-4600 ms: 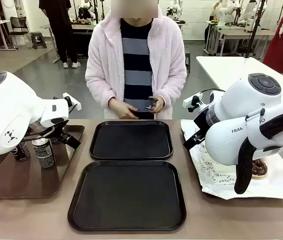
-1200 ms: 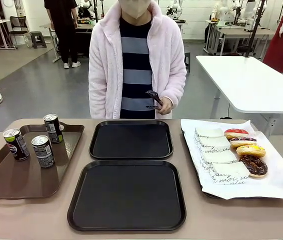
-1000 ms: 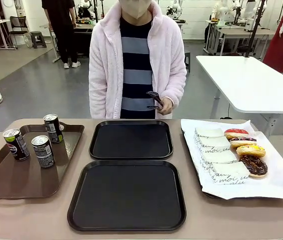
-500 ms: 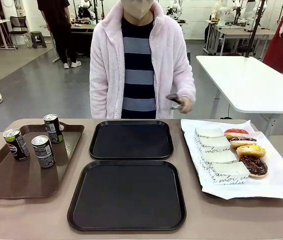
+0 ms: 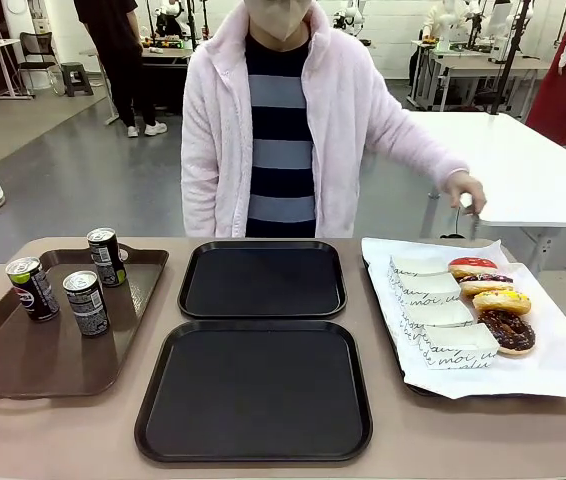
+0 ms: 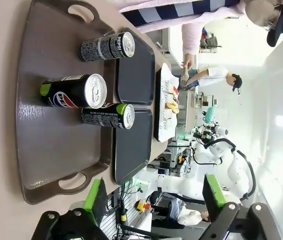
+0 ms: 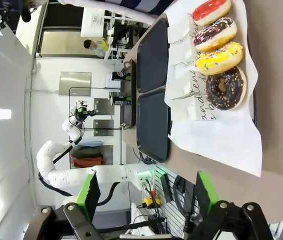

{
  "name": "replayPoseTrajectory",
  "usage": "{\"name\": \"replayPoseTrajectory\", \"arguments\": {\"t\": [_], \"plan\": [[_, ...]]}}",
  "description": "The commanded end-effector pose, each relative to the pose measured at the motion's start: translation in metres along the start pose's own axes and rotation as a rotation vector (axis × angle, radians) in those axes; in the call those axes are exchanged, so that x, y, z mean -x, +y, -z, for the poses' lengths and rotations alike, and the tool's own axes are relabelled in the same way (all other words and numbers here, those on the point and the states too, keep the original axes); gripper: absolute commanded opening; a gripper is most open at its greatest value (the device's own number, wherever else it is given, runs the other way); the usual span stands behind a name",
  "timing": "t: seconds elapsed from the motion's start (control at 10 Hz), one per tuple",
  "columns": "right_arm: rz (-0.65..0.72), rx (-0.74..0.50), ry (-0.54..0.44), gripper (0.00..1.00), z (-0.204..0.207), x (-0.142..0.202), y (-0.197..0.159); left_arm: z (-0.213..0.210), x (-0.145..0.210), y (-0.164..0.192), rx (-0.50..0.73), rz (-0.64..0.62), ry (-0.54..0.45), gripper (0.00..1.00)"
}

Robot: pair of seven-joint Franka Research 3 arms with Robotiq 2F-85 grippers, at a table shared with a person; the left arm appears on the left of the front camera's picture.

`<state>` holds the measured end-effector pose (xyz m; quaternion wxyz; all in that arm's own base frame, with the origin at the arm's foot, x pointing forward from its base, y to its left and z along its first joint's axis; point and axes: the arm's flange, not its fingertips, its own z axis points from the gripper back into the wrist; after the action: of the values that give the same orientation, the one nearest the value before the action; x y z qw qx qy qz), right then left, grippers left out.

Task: Set up donuts and drinks on trays.
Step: Pick up one Pepsi coke and place it on the Flat Tray.

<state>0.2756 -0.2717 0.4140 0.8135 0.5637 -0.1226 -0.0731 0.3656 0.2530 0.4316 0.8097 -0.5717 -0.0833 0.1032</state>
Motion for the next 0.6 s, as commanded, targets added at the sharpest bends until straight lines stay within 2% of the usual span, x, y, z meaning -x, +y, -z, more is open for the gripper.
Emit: {"name": "replayPoseTrajectory", "arguments": {"t": [0.0,0.5], "plan": [[0.015,0.003,0.026,1.0,0.004,-0.0002,-0.0022,0.0023,0.0003,0.0004,0.003,-0.002,0.0,1.0],[0.015,0.003,0.026,1.0,0.004,-0.0002,-0.0022,0.0023,0.0003,0.0004,0.003,-0.002,0.0,1.0]]}}
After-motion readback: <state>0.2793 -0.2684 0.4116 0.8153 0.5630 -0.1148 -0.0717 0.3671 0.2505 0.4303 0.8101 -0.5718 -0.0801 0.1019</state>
